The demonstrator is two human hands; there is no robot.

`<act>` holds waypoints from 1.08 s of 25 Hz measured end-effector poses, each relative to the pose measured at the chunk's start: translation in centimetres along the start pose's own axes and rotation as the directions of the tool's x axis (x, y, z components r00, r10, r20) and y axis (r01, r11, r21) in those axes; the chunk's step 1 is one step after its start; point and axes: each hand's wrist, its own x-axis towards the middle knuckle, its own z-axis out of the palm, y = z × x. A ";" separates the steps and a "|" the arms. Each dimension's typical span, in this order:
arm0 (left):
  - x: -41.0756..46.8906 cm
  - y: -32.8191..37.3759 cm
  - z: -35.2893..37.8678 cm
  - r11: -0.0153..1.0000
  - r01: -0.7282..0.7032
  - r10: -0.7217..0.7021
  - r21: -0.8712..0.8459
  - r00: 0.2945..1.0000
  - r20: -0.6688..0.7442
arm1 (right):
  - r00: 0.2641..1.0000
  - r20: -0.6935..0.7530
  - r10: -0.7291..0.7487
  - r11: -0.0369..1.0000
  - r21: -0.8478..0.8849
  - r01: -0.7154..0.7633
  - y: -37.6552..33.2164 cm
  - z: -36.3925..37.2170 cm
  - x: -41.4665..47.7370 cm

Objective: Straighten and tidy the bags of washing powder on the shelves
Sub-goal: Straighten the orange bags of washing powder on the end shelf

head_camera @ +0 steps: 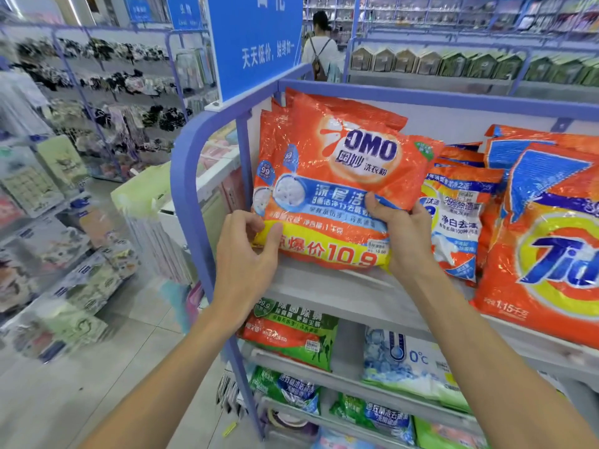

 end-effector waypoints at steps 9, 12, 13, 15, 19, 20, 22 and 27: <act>0.6 -0.9 1.2 0.924 -0.370 0.337 0.095 0.907 0.252 | 0.997 -0.043 -0.058 0.989 0.133 0.064 -3.9 -0.4 0.8; 0.9 -0.6 2.1 0.892 -0.437 0.370 0.115 0.853 0.369 | 0.999 -0.030 -0.039 0.994 0.101 0.042 -4.0 -0.8 0.8; 1.0 -0.7 2.2 0.883 -0.452 0.369 0.127 0.836 0.407 | 0.999 -0.013 -0.041 0.994 0.097 0.042 -3.9 -0.9 0.8; 0.9 -0.7 2.2 0.843 -0.513 0.379 0.165 0.782 0.495 | 0.998 0.018 -0.057 0.995 0.085 0.055 -3.8 -0.9 0.7; -0.6 -0.7 1.6 0.781 -0.574 0.362 0.246 0.736 0.572 | 0.995 0.058 -0.082 0.997 0.012 0.082 -3.2 -0.2 0.3; -1.2 -0.8 1.3 0.783 -0.574 0.370 0.241 0.740 0.562 | 0.994 0.069 -0.081 0.997 -0.002 0.082 -2.9 0.1 0.2; -2.1 -0.9 0.4 0.802 -0.564 0.393 0.198 0.747 0.537 | 0.993 0.093 -0.075 0.997 -0.022 0.078 -2.2 0.8 0.0; -3.0 -1.1 -0.7 0.838 -0.521 0.384 0.160 0.773 0.505 | 0.990 0.144 0.005 0.997 -0.073 0.006 1.1 2.6 -1.0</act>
